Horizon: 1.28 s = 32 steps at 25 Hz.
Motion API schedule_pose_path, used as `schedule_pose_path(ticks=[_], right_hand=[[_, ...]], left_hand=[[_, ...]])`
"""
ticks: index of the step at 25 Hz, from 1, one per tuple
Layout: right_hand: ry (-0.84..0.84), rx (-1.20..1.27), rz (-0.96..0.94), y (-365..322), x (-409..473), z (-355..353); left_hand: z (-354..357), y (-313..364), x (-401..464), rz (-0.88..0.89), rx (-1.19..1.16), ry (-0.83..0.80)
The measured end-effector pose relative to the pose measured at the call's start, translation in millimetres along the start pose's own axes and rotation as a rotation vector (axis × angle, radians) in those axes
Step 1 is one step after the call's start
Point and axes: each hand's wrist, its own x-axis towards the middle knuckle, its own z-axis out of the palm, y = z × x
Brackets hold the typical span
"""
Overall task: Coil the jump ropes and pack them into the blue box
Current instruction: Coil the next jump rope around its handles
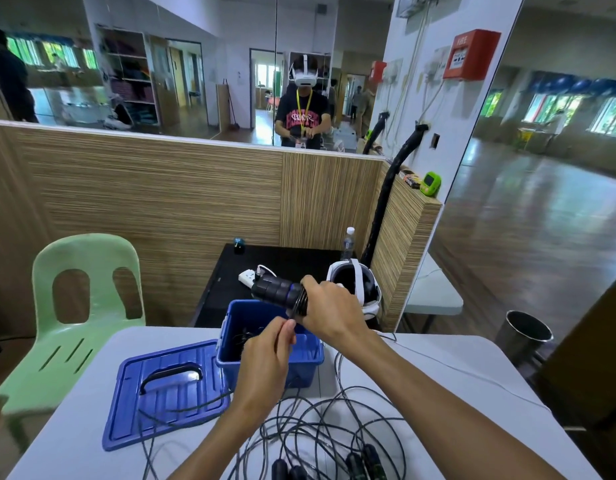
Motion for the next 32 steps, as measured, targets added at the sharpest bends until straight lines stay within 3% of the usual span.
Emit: schedule_pose_path(ticks=[6,10,15,18,20,23,25,27,29,32], right_hand=[[-0.003,0.028,0.039,18,4,-1],[-0.013,0.09,0.025,11,5,-11],[-0.187,0.166,-0.101,4,1,-17],[-0.273,0.222,-0.188,8,1,-22],[-0.263,0.224,-0.211,9,-2,-25],[-0.239,0.224,-0.279,7,-11,-27],[-0.235,0.196,-0.39,5,-19,-29],[-0.217,0.112,-0.461,6,-25,-28],[-0.237,0.004,-0.486,3,-28,-20],[-0.256,-0.116,-0.43,0,-33,-4]], left_hand=[[-10,21,-14,0.17,0.13,-0.022],[-6,-18,-10,0.049,0.047,-0.125],[-14,-43,15,-0.027,0.088,-0.208],[-22,-53,37,0.085,0.272,-0.335],[-26,-48,43,0.065,0.281,-0.426],[-38,-33,50,0.184,0.346,-0.421],[-51,-29,59,0.281,0.262,-0.53],[-62,-27,77,0.497,0.53,-0.671],[-65,-15,100,0.614,0.927,-0.659],[-66,21,110,0.741,1.193,-0.634]])
